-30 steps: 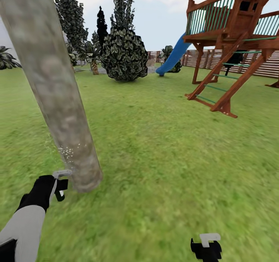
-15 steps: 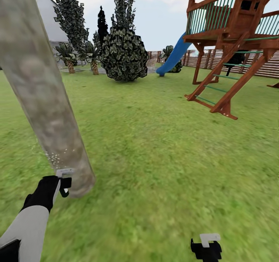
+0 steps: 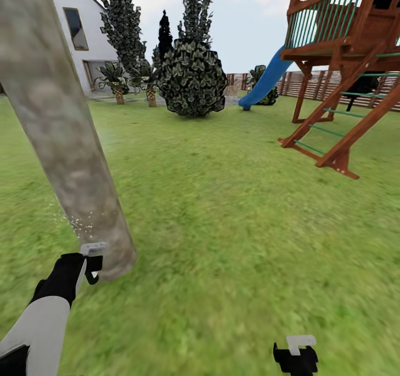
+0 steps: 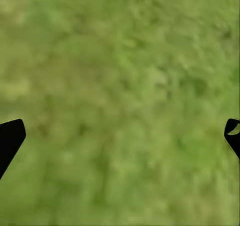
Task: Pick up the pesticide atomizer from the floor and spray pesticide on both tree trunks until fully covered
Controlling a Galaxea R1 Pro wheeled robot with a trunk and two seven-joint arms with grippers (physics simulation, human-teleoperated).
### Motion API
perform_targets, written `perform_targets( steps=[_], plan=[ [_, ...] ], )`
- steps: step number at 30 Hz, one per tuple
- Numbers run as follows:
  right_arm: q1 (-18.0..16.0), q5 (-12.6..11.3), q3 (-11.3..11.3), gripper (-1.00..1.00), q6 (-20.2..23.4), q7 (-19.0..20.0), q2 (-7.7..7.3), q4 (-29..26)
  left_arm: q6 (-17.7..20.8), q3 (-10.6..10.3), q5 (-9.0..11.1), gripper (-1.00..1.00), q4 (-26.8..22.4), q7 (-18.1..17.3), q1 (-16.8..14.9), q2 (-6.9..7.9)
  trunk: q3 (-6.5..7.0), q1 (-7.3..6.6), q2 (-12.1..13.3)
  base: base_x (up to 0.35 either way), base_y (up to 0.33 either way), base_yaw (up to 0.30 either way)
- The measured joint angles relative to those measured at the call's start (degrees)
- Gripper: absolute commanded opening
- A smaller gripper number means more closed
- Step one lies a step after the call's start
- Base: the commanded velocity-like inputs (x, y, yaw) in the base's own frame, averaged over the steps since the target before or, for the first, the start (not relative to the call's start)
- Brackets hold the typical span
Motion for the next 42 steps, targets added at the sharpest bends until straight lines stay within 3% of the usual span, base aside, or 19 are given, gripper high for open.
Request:
perform_targets(
  steps=[14,26,42],
  plan=[
    [0.0,0.0,0.0,1.00,0.0,0.0,0.00,0.0,0.0,0.0,0.0,-1.00,0.1,0.0,0.0,-0.01,0.00,0.00,0.0,0.168,-0.243,0.024],
    [0.0,0.0,0.0,1.00,0.0,0.0,0.00,0.0,0.0,0.8,-0.3,-1.00,-0.2,0.0,0.3,0.83,0.00,0.02,0.0,0.006,-0.276,0.268],
    [0.0,0.0,0.0,1.00,0.0,0.0,0.00,0.0,-0.1,0.9,0.0,-1.00,-0.1,0.1,0.5,0.00,0.00,-0.01,0.0,0.166,-0.235,0.232]
  ],
)
